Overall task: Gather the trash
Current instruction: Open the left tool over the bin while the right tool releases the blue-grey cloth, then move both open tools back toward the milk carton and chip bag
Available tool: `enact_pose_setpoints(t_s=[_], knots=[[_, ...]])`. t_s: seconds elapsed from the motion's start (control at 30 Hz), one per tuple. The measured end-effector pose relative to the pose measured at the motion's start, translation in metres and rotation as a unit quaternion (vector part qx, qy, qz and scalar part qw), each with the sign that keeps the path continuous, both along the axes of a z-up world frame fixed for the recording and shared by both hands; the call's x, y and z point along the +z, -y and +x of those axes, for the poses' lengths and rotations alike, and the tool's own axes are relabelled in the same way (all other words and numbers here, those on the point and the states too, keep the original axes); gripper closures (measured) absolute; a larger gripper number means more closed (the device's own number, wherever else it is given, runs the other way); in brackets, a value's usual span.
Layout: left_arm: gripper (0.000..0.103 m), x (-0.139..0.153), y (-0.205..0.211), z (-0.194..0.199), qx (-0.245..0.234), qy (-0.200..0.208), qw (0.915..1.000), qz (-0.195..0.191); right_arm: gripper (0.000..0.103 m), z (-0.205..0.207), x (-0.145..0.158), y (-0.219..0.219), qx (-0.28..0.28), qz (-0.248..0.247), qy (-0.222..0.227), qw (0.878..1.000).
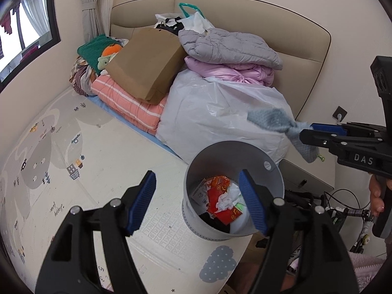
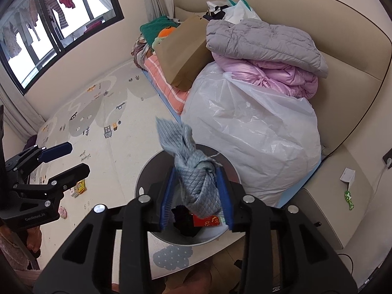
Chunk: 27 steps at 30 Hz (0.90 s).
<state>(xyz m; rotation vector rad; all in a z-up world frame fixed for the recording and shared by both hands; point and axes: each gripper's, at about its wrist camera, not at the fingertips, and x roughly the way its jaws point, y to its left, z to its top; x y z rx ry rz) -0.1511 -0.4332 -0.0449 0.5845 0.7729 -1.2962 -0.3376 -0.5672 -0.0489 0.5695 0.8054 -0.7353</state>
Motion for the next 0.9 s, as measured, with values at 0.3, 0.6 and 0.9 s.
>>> enact_pose_setpoints(t_s=[0.3,0.6,0.9], knots=[[0.033,0.000,-0.025,0.029,0.062,-0.006,0.9981,-0.001,0.050,0.019,0.002,-0.004,0.021,0.001,0.008,1.000],[0.033,-0.004,-0.070,0.065,0.170,-0.006,0.9854,-0.002,0.050,0.081,-0.004,-0.017,0.124,0.004,-0.001,0.992],[0.033,-0.020,-0.161,0.107,0.348,-0.020,0.9374,0.009,0.050,0.181,-0.011,-0.070,0.288,0.007,-0.010,0.957]])
